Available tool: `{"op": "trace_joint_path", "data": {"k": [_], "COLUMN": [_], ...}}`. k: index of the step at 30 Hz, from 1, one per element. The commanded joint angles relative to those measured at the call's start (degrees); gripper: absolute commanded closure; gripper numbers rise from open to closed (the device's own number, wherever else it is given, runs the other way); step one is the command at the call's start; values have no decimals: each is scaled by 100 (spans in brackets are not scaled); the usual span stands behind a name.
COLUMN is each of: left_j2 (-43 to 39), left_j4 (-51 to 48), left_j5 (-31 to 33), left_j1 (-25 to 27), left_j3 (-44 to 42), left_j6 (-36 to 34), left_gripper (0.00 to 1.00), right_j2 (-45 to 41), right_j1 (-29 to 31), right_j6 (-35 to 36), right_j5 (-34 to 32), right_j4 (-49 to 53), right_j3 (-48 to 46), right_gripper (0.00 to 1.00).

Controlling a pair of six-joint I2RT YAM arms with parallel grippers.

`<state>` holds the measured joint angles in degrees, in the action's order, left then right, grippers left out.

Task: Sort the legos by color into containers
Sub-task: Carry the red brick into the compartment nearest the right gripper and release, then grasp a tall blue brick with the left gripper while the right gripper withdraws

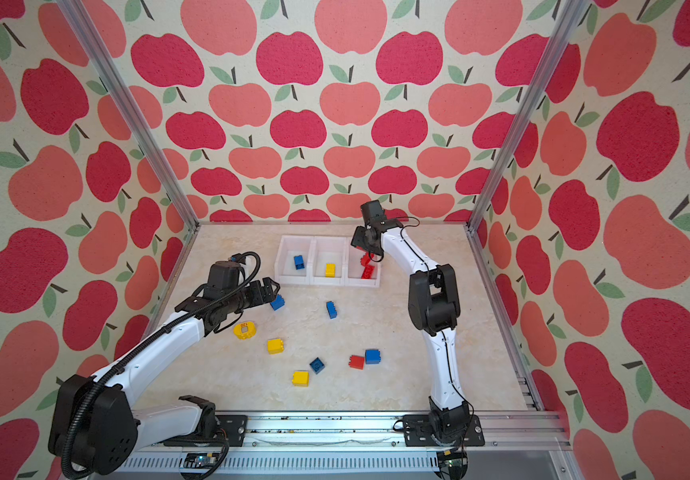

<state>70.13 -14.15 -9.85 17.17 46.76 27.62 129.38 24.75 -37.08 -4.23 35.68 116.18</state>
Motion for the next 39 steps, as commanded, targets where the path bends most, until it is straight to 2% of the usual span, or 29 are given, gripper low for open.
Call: {"op": "trace_joint_path", "data": {"k": [1, 4, 8, 22, 31, 39], "left_j2": [-113, -133, -166, -184, 27, 700], "left_j4": [-154, -172, -193, -275, -624, -1014], "left_j5": [107, 121, 142, 219, 264, 326], "left_j1": [25, 31, 28, 59, 72, 180], "left_j3": [-81, -80, -88, -83, 88, 582], "left_j6": [87, 88, 94, 139, 209, 275], "left_gripper": [6, 6, 6, 6, 6, 8], "right_j2": [264, 413, 452, -242, -1183, -2166], "right_j1": [3, -5, -6, 16, 71, 175], "right_j6": [134, 179, 181, 243, 339, 446], "right_j5": [63, 88, 123, 273, 402, 625], "right_j4": [176, 203, 225, 41, -190, -265], "right_j3": [329, 494, 537, -175, -1255, -2454], "right_gripper": [34, 26, 22, 20, 19, 19]}}
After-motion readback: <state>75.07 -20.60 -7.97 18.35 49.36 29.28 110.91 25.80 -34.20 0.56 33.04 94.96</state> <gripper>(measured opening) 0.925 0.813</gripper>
